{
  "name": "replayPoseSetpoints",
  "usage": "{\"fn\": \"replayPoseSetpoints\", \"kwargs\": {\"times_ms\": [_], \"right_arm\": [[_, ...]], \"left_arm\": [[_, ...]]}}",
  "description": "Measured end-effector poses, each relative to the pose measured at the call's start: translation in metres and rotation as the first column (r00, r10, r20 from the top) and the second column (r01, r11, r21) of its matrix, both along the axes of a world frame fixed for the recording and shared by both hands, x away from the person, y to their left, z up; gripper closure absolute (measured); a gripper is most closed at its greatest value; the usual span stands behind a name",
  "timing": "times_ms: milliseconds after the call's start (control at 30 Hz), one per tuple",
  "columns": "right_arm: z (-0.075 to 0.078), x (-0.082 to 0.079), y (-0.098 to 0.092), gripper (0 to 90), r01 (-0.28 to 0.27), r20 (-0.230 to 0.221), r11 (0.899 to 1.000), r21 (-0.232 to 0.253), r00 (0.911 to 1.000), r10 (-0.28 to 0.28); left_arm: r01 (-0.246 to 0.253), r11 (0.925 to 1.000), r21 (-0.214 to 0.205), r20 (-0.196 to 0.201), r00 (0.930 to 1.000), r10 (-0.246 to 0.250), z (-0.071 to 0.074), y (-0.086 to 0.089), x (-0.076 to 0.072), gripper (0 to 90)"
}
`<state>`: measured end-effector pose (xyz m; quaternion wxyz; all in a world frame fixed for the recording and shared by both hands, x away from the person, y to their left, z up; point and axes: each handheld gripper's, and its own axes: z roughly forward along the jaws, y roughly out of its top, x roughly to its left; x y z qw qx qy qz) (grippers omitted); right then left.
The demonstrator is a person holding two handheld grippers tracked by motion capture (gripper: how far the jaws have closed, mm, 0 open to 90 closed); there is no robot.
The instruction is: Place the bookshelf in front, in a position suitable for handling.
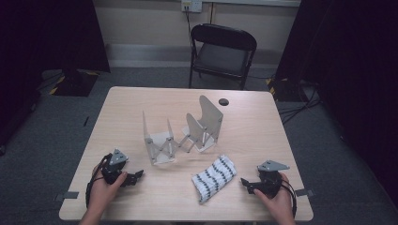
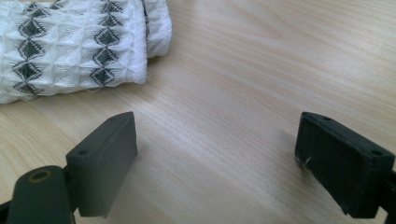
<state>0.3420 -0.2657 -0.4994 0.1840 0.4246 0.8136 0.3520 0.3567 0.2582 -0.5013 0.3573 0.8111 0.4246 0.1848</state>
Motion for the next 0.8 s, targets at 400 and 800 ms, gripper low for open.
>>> {"fn": "replayPoseSetpoints", "kwargs": {"times_ms": [400, 800], "right_arm": [[0.015, -0.003, 0.005, 17.3, -0.022, -0.008, 0.999, 0.047, 0.9997, 0.022], [0.031, 0.004, 0.054, 27.9, -0.145, 0.025, 0.989, 0.005, 0.9892, 0.144]], "left_arm": [[0.002, 1.0, 0.002, -0.002, 1.0, -0.002, 0.0, -0.001, 0.001, 10.6], [0.004, 1.0, 0.007, -0.004, 1.0, -0.004, 0.0, -0.001, 0.002, 10.0]]}}
